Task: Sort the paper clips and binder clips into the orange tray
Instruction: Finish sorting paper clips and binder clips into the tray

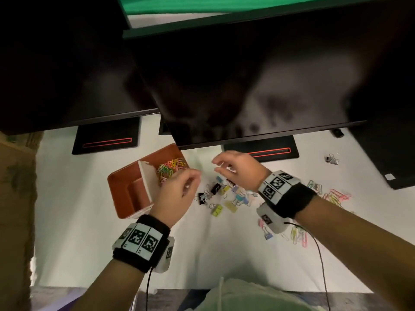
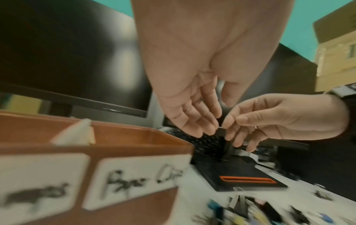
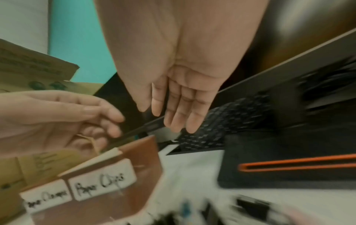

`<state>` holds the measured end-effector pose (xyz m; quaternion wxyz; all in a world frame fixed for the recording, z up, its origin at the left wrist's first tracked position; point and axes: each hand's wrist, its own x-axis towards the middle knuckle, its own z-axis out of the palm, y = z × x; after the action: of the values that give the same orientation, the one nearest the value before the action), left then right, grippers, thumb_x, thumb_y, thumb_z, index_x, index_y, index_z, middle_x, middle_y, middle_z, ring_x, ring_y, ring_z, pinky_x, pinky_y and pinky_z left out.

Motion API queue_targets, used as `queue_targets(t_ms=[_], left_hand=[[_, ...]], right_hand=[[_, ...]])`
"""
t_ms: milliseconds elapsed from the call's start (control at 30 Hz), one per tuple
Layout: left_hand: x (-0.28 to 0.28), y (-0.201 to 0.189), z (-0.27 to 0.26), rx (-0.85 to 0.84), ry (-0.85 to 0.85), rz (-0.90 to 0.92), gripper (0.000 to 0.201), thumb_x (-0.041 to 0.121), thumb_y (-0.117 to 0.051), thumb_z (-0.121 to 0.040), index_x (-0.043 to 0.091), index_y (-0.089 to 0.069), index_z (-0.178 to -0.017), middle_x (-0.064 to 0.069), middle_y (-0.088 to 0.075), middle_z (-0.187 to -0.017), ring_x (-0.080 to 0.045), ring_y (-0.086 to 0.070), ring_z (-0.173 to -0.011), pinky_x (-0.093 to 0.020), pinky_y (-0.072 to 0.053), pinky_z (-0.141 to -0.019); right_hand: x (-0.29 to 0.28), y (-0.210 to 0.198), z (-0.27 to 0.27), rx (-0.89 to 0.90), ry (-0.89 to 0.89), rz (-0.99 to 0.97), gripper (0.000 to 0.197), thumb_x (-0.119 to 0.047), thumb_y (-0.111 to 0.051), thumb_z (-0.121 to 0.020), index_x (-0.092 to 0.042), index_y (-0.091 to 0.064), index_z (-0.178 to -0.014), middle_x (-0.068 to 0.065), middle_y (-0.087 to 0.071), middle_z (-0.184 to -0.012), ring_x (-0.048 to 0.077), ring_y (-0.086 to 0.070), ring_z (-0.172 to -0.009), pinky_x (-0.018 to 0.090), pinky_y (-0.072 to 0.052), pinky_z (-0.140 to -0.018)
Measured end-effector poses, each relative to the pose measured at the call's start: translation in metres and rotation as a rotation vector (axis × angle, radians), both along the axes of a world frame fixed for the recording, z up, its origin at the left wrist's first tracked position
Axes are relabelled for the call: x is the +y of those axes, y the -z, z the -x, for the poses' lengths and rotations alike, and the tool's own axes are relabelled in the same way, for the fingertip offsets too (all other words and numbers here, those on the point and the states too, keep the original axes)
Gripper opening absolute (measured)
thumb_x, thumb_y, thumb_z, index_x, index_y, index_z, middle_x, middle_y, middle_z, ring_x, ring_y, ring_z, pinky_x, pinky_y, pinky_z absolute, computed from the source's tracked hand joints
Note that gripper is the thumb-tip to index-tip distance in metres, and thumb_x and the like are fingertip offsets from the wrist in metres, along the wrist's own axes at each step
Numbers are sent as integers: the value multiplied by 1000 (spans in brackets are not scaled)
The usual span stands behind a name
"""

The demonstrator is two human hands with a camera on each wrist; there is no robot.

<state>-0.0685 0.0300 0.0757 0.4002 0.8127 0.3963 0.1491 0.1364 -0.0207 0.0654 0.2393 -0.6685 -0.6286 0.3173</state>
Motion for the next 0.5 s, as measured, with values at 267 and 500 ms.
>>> queue_targets(t_ms=[267, 500], left_hand=[[-88, 41, -107, 186, 475, 64, 38, 30, -61, -85, 26, -51, -121, 8, -48, -113, -7, -51, -97, -19, -42, -82], [-142, 75, -163, 413, 681, 12, 53, 35, -72, -73, 28, -47, -119, 4, -45, -118, -13, -44, -108, -32, -42, -95]], right_hand=[[-132, 24, -136, -274, 196, 299, 31, -33, -67, -82, -25, -61, -111, -4, -53, -103, 16, -54, -93, 33, -48, -87], [-208, 43, -194, -263, 215, 479, 46, -46, -69, -76, -25, -55, -115, -1, -50, -110, 20, -52, -100, 36, -48, -88]])
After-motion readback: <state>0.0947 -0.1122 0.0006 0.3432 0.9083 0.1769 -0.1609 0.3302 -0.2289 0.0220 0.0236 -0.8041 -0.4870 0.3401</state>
